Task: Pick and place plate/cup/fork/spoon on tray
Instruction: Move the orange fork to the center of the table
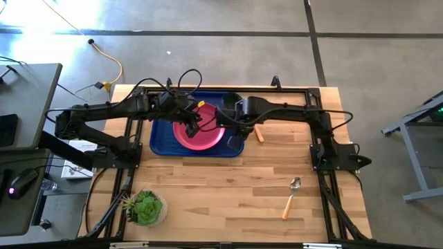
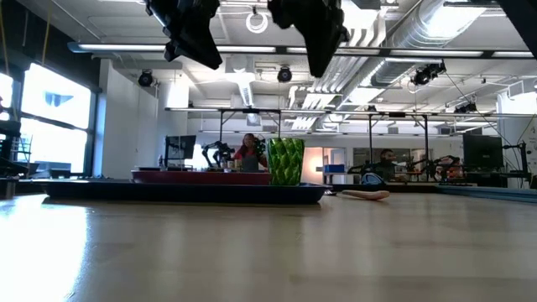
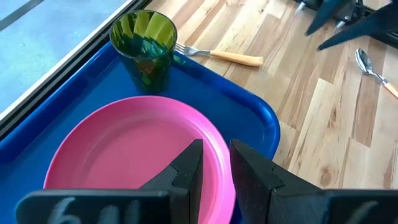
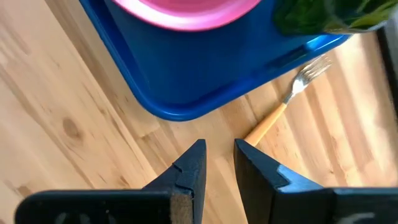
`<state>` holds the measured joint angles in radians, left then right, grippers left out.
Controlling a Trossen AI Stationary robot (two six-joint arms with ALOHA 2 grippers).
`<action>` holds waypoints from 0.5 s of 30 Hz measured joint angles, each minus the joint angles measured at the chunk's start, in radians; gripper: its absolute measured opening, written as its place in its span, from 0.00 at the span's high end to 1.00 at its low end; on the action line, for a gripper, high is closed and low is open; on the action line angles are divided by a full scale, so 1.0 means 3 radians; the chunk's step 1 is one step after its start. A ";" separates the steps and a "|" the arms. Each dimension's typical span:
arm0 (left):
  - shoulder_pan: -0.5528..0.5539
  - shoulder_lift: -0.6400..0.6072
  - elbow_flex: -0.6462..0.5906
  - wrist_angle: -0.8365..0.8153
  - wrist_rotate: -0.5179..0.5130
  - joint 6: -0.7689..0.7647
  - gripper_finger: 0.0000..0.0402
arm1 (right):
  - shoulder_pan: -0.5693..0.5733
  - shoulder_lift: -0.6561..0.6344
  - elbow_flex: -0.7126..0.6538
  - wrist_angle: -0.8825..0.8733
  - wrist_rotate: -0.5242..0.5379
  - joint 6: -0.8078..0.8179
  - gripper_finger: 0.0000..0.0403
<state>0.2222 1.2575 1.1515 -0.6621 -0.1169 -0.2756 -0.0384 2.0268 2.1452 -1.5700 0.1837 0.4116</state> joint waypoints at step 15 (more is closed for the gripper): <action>0.0000 0.0000 0.0000 0.0001 0.0001 -0.0003 0.83 | 0.0113 -0.0840 -0.0564 0.0000 0.0564 0.0357 0.82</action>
<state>0.2222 1.2577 1.1515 -0.6617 -0.1165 -0.2764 -0.0044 1.7749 1.9761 -1.5699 0.3530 0.5186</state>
